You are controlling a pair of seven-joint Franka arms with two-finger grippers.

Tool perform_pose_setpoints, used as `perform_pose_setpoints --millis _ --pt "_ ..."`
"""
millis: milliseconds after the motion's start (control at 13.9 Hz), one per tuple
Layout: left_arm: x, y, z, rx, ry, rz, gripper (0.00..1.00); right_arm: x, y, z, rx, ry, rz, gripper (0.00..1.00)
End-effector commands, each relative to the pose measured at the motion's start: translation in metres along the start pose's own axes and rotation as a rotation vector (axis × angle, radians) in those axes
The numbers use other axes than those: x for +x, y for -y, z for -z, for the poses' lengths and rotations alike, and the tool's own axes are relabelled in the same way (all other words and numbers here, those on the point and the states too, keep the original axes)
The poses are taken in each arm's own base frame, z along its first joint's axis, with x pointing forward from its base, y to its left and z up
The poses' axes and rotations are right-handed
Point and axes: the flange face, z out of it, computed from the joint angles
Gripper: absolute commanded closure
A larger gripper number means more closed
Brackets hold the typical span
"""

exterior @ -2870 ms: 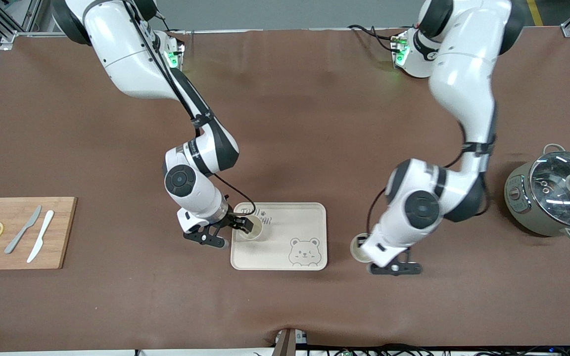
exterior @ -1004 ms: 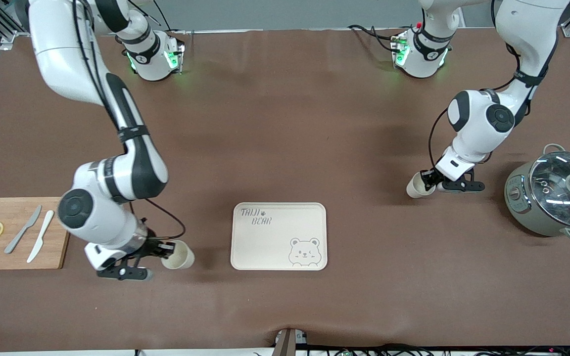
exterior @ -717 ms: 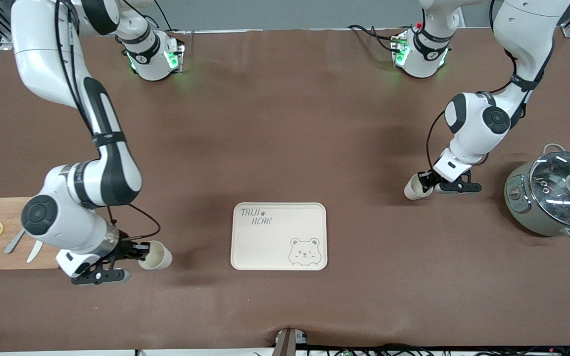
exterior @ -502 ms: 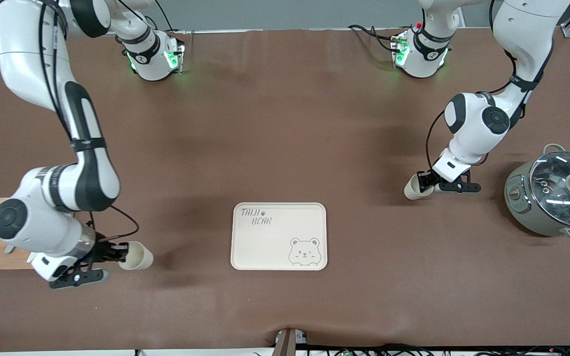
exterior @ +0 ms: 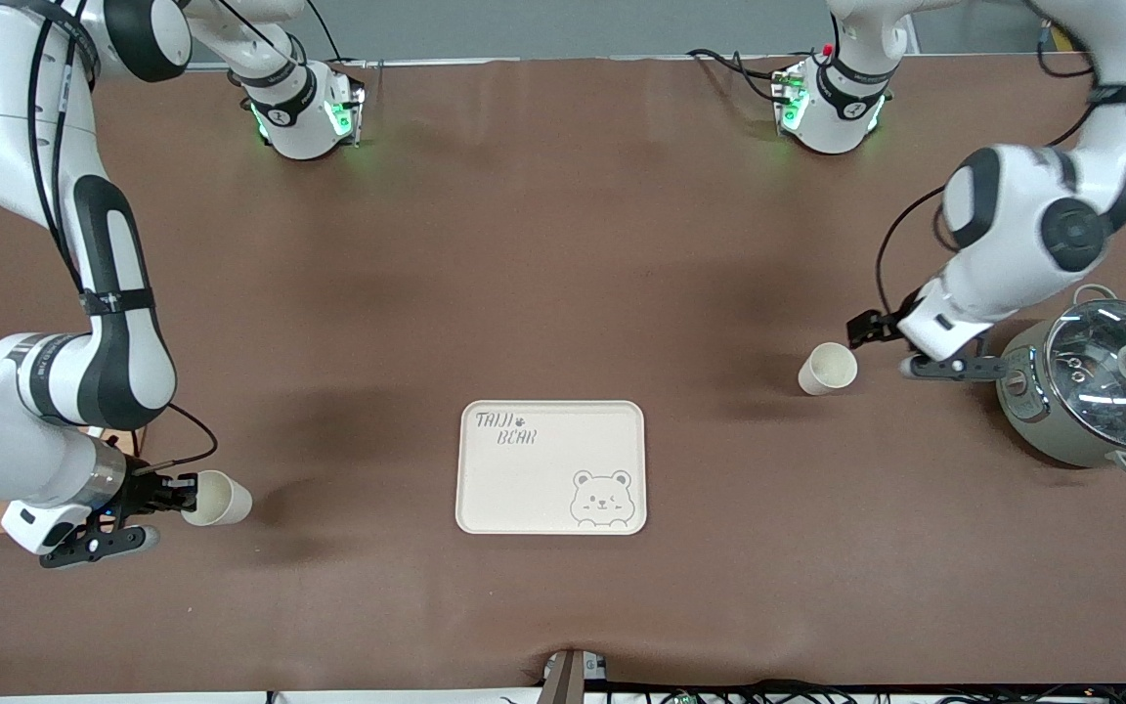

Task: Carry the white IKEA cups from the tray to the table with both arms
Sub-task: 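Carry the cup toward the pot while the right gripper lifts its cup, then open the left gripper while the right gripper lowers its cup by the board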

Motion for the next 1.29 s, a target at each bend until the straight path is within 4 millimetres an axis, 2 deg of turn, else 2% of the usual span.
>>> perform_pose_setpoints --millis 0,72,143,215,359,430,502,574,646,717,789,861,933,1004,1076,1220 --pt "0.033 0.004 0.055 -0.033 0.032 0.008 0.00 -0.011 -0.011 -0.020 0.011 0.032 -0.002 1.00" --pt "0.041 -0.001 0.077 -0.028 -0.006 -0.004 0.00 -0.013 -0.015 -0.024 0.012 0.037 -0.010 1.00" --pt "0.051 -0.007 0.086 -0.030 -0.020 -0.010 0.00 -0.015 -0.018 -0.031 0.016 0.047 -0.017 1.00" --pt "0.052 -0.021 0.097 -0.032 -0.020 -0.002 0.00 -0.016 -0.019 -0.035 0.017 0.051 -0.021 1.00" --pt "0.043 -0.074 0.113 -0.007 -0.016 -0.012 0.00 -0.018 -0.020 -0.042 0.020 0.063 -0.027 1.00" --pt "0.041 -0.083 0.127 -0.002 -0.029 0.006 0.00 -0.018 -0.020 -0.042 0.021 0.066 -0.029 1.00" --pt "0.034 -0.101 0.144 -0.003 -0.038 -0.012 0.00 -0.018 -0.020 -0.043 0.022 0.068 -0.029 0.97" --pt "0.027 -0.111 0.161 0.012 -0.033 -0.023 0.00 -0.020 -0.020 -0.046 0.023 0.072 -0.030 0.89" --pt "0.022 -0.102 0.191 0.017 -0.047 -0.005 0.00 -0.021 -0.020 -0.049 0.022 0.072 -0.030 0.78" --pt "0.015 -0.101 0.207 0.028 -0.034 -0.007 0.00 -0.021 -0.020 -0.049 0.022 0.072 -0.030 0.68" --pt "0.009 -0.094 0.213 0.038 -0.013 -0.010 0.00 -0.021 -0.018 -0.048 0.024 0.073 -0.029 0.50" --pt "0.001 -0.086 0.227 0.041 -0.029 -0.022 0.00 -0.020 -0.018 -0.046 0.024 0.073 -0.029 0.46" --pt "-0.013 -0.065 0.254 0.047 -0.073 -0.053 0.00 -0.018 -0.016 -0.041 0.024 0.067 -0.028 0.29" --pt "-0.020 -0.052 0.260 0.053 -0.060 -0.126 0.00 -0.016 -0.015 -0.034 0.020 0.057 -0.025 0.07" --pt "-0.025 -0.044 0.260 0.056 -0.030 -0.165 0.00 -0.015 -0.014 -0.029 0.018 0.052 -0.022 0.00" --pt "-0.028 -0.035 0.263 0.057 -0.024 -0.148 0.00 -0.012 -0.013 -0.002 0.010 0.024 -0.015 0.00"
